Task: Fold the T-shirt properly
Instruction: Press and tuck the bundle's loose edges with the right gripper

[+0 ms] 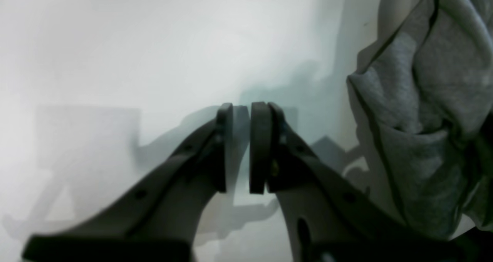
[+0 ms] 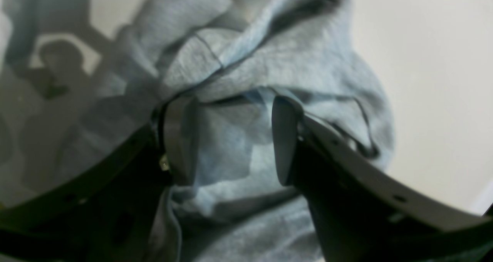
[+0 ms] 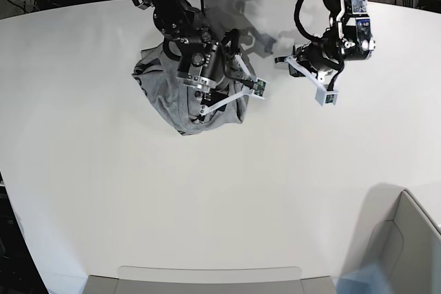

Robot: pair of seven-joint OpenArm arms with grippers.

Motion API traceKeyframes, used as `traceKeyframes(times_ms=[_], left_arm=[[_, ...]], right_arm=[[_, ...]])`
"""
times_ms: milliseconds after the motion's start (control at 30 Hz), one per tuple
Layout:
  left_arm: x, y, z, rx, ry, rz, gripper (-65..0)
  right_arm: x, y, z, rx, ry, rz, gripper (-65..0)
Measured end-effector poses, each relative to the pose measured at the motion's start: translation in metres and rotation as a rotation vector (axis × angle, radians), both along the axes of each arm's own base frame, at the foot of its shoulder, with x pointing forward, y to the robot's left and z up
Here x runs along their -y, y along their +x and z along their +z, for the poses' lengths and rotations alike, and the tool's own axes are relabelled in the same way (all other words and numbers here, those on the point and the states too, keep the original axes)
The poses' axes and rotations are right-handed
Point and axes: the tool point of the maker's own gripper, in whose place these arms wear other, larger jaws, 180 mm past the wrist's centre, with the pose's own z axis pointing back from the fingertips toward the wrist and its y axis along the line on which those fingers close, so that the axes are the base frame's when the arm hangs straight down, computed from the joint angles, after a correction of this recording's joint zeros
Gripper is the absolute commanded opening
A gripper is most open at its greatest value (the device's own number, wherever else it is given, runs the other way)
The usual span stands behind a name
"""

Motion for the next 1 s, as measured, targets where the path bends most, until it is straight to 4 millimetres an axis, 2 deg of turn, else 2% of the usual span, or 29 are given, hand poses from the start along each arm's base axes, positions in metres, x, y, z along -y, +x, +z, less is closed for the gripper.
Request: traceKeyframes(times_ms=[100, 200, 367, 467, 600, 700, 767, 867, 1000], left_arm=[[0.000, 0.000, 0.000, 0.000, 0.000, 0.000, -56.9], [0.000, -0.001, -0.001, -0.002, 0.000, 0.001, -56.9], [0.000, -0.001, -0.001, -0.003, 0.000, 0.001, -56.9], [0.000, -0.001, -0.001, -0.003, -0.001, 0.000, -56.9], [0.000, -0.001, -0.001, -0.003, 0.000, 0.002, -56.9], [0.001, -0.002, -0.001, -0.006, -0.002, -0.001, -56.9], [0.001, -0.002, -0.001, -0.005, -0.003, -0.001, -56.9], [0.001, -0.002, -0.001, -0.005, -0.004, -0.001, -56.9], [0.001, -0.002, -0.001, -0.006, -0.004, -0.001, -56.9]], right_arm=[[-0.019, -0.006, -0.001, -0.046, 0.064, 0.022, -34.7], [-0.029, -0.017, -0.006, -0.106, 0.114, 0.049, -34.7], [-0.048, -0.028, 0.000, -0.166, 0.220, 0.093, -34.7], [-0.053, -0.028, 0.008, -0.144, 0.235, 0.116, -34.7], [-0.036, -0.014, 0.040, -0.010, 0.257, 0.107, -34.7], [-0.004, 0.007, 0.051, 0.078, 0.217, 0.007, -34.7], [0.019, 0.017, 0.045, 0.086, 0.177, -0.063, -34.7], [0.047, 0.024, 0.025, 0.055, 0.091, -0.132, -34.7], [0.050, 0.020, 0.007, -0.002, 0.060, -0.131, -34.7]])
